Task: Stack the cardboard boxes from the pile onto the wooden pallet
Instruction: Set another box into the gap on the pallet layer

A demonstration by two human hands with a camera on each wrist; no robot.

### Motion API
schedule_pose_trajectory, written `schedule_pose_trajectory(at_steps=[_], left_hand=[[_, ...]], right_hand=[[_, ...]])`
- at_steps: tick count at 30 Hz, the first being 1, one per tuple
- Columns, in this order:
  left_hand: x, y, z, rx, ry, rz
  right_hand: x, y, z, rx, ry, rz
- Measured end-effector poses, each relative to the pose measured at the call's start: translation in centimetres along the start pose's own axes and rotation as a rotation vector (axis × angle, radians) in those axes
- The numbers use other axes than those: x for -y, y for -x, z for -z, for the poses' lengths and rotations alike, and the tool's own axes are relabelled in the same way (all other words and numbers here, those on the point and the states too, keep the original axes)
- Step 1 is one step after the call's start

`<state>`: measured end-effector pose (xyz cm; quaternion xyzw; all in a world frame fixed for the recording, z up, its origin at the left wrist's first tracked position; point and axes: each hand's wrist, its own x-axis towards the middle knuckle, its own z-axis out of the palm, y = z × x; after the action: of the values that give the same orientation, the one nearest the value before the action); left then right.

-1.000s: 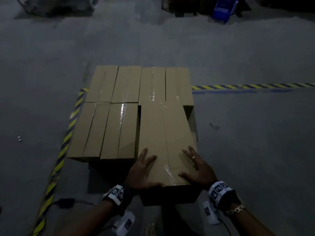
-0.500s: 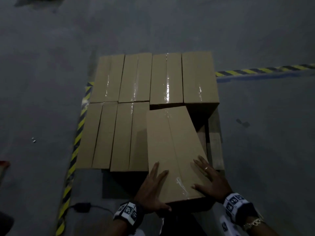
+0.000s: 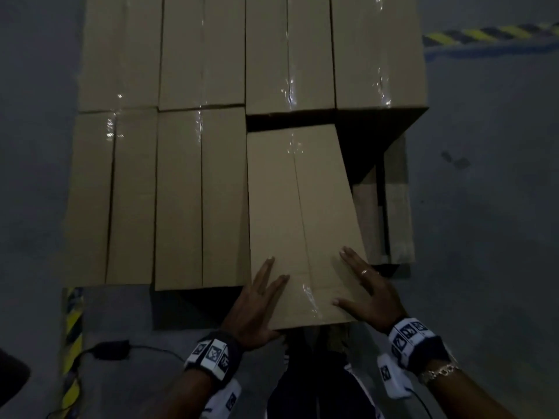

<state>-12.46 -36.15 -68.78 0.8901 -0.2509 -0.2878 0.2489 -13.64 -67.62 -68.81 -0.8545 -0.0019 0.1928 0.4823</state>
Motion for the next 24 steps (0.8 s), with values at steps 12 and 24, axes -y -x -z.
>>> schedule_pose_trajectory(at_steps=[12,24], left_hand=[[4.2,-2.7,-7.5,0.039,-0.242,0.276],[5.8,-3.0,-5.9,0.102,-0.351,0.399]], right_hand=[[-6.8,-3.6,-6.5,0.081,0.187,0.015],[-7.7,-3.2,-6.3,0.252,0.443,0.034]])
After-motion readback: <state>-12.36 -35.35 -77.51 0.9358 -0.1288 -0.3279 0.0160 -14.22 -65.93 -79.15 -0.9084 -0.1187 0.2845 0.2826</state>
